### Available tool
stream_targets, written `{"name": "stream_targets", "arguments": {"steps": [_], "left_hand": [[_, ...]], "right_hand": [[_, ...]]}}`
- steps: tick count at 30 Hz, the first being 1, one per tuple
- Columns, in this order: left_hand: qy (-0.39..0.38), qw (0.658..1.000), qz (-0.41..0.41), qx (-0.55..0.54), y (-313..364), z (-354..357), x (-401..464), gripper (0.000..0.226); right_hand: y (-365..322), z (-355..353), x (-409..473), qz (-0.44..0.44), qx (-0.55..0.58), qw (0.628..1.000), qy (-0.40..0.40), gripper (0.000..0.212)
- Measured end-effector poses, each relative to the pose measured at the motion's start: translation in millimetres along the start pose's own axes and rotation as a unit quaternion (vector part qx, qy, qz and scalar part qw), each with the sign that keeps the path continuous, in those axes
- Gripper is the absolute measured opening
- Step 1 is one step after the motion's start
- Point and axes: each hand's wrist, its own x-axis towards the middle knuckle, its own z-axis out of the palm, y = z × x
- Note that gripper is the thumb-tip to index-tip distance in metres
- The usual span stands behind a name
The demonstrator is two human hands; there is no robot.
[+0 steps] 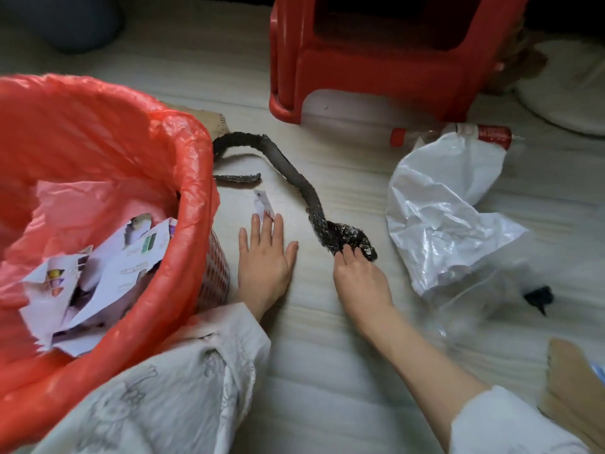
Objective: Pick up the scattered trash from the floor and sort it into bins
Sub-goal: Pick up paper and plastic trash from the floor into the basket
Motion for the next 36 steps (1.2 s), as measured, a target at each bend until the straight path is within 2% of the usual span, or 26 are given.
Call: {"name": "stream_targets", "arguments": {"steps": [3, 6, 9, 11, 13, 16, 18, 22, 25, 27, 30, 33, 36], "left_hand": [[-0.014, 1.000, 0.003, -0.006, 10, 3, -30, 0.059], [0.003, 0.998, 0.060, 0.021, 13, 0, -60, 0.043], [0.031, 0.993, 0.108, 0.038, 15, -7, -99, 0.031], [0.029, 0.991, 0.125, 0.022, 17, -11, -130, 0.020], [0.023, 0.989, 0.143, 0.010, 15, -13, -155, 0.004], [-0.018, 0.991, 0.104, -0.078, 14, -29, -172, 0.015], [0.004, 0.989, 0.087, -0.119, 18, -44, -176, 0.017], [0.097, 0.964, 0.081, -0.233, 40, -80, -182, 0.015], [0.142, 0.942, 0.086, -0.292, 57, -113, -181, 0.034], [0.166, 0.928, 0.097, -0.320, 62, -137, -178, 0.040], [0.213, 0.916, 0.135, -0.313, 60, -165, -173, 0.024], [0.198, 0.912, 0.160, -0.323, 51, -178, -170, 0.008], [0.137, 0.914, 0.187, -0.332, 43, -188, -170, 0.010]], "right_hand": [[-5, 1, -30, 0.003, -0.001, 1.000, 0.016, 0.033], [-9, -3, -63, 0.003, -0.003, 1.000, 0.016, 0.005], [-11, -13, -106, 0.016, 0.004, 0.998, -0.065, 0.023], [-11, -22, -133, 0.009, -0.002, 0.993, -0.121, 0.022], [-5, -19, -157, 0.018, 0.010, 0.986, -0.167, 0.030], [3, -25, -192, 0.050, 0.029, 0.984, -0.167, 0.035], [7, -34, -203, 0.069, 0.065, 0.986, -0.140, 0.034], [14, -74, -194, 0.120, 0.129, 0.984, -0.022, 0.025], [15, -116, -176, 0.179, 0.206, 0.958, 0.085, 0.024], [9, -143, -169, 0.187, 0.256, 0.938, 0.142, 0.019], [-2, -169, -165, 0.164, 0.330, 0.909, 0.192, 0.013], [-7, -187, -164, 0.115, 0.353, 0.904, 0.211, 0.026], [-9, -207, -167, 0.071, 0.394, 0.890, 0.219, 0.021]]}}
